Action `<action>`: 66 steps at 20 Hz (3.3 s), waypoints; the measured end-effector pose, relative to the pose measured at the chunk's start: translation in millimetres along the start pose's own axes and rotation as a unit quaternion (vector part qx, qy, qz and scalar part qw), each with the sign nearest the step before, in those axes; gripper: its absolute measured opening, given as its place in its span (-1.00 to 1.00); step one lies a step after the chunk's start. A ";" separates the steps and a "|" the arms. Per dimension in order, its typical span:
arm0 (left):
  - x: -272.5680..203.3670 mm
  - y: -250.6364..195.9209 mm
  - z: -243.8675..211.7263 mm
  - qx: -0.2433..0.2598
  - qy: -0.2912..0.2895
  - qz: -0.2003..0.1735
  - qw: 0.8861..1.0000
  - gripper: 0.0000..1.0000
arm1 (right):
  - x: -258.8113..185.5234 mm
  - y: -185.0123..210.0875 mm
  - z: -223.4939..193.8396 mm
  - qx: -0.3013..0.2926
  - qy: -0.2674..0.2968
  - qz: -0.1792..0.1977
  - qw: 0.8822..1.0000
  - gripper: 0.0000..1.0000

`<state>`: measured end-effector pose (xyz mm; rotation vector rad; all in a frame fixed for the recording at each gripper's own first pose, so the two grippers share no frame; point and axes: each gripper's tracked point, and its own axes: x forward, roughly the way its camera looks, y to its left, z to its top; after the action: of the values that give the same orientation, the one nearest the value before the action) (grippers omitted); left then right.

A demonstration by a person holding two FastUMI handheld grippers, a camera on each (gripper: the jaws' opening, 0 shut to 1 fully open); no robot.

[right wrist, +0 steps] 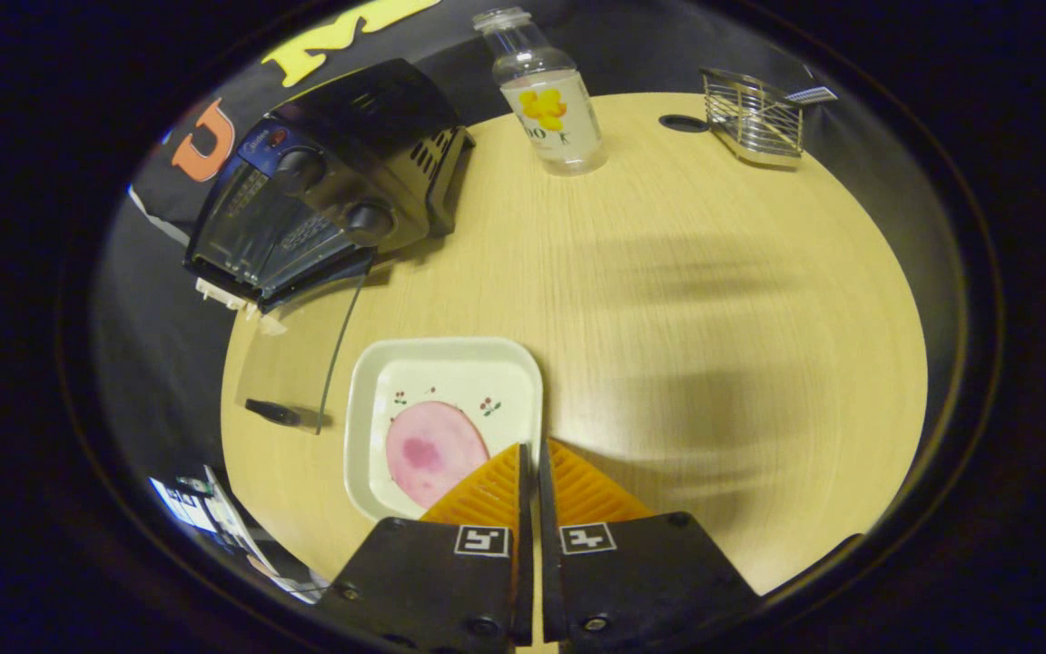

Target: Open the electric oven with the left hand, put the food in, and close the electric oven.

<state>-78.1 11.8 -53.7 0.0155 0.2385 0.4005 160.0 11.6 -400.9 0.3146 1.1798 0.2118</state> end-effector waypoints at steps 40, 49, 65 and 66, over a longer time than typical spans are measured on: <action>42.0 76.4 1.5 0.028 -0.009 -0.106 0.994 0.94 | -44.4 214.6 -37.5 0.309 -0.146 0.200 0.918 -0.99; 55.9 106.3 -3.6 0.039 -0.002 -0.094 0.995 0.94 | 7.4 287.2 -24.6 0.326 -0.149 0.225 0.906 -0.99; 102.6 116.4 -24.0 0.024 0.041 -0.041 0.998 0.95 | 47.2 241.4 134.8 0.333 -0.232 0.204 0.891 -0.93; 102.1 117.3 -23.4 0.024 0.040 -0.036 0.998 0.94 | 49.2 238.7 141.1 0.335 -0.234 0.203 0.890 -0.93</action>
<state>-37.4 158.7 -92.3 0.0381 0.3257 0.3246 309.6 232.8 -311.6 1.1629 0.6567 0.0729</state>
